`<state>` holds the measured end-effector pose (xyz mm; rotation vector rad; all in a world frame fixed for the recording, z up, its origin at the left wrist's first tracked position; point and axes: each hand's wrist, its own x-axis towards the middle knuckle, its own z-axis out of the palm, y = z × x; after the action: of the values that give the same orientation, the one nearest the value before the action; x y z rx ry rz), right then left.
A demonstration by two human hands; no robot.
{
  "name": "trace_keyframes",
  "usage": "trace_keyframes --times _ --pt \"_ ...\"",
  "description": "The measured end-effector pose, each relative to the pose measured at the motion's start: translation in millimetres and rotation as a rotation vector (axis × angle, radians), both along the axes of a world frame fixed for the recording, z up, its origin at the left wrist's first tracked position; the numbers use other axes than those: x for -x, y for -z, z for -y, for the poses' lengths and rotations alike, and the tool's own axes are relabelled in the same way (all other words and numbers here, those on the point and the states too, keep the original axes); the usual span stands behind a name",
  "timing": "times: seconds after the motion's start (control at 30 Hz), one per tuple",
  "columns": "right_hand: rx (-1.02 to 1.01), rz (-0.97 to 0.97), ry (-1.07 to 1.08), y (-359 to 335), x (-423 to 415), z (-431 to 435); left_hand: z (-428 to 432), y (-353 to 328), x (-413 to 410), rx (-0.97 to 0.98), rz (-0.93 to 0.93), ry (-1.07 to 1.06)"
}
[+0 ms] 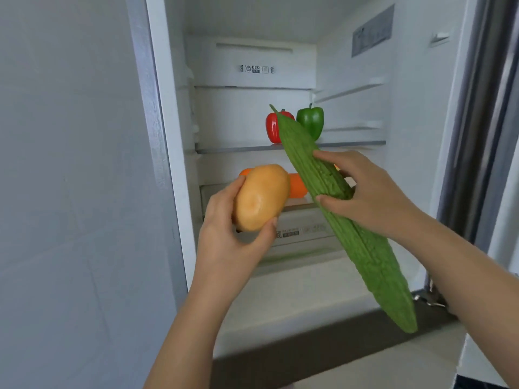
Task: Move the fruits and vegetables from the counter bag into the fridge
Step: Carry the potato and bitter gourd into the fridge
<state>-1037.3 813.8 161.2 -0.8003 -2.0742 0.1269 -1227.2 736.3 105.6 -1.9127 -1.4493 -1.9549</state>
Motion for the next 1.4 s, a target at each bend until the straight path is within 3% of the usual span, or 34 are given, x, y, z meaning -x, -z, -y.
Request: trace_keyframes --times 0.37,0.73,0.97,1.13,1.4 --pt "-0.162 0.165 -0.089 -66.4 10.4 -80.1 -58.8 -36.6 20.3 -0.021 -0.028 -0.101" --pt "-0.412 0.372 -0.223 -130.4 32.4 -150.6 -102.7 -86.9 27.2 -0.106 -0.242 -0.235" --pt "-0.282 0.473 -0.318 -135.0 45.3 -204.3 -120.1 -113.3 46.1 -0.02 -0.296 -0.288" --pt "-0.208 0.571 -0.34 -134.3 55.1 -230.7 -140.4 -122.0 49.2 0.136 -0.18 -0.29" --pt "-0.13 0.627 -0.406 -133.3 64.2 -260.9 -167.3 -132.9 58.6 0.324 -0.161 -0.226"
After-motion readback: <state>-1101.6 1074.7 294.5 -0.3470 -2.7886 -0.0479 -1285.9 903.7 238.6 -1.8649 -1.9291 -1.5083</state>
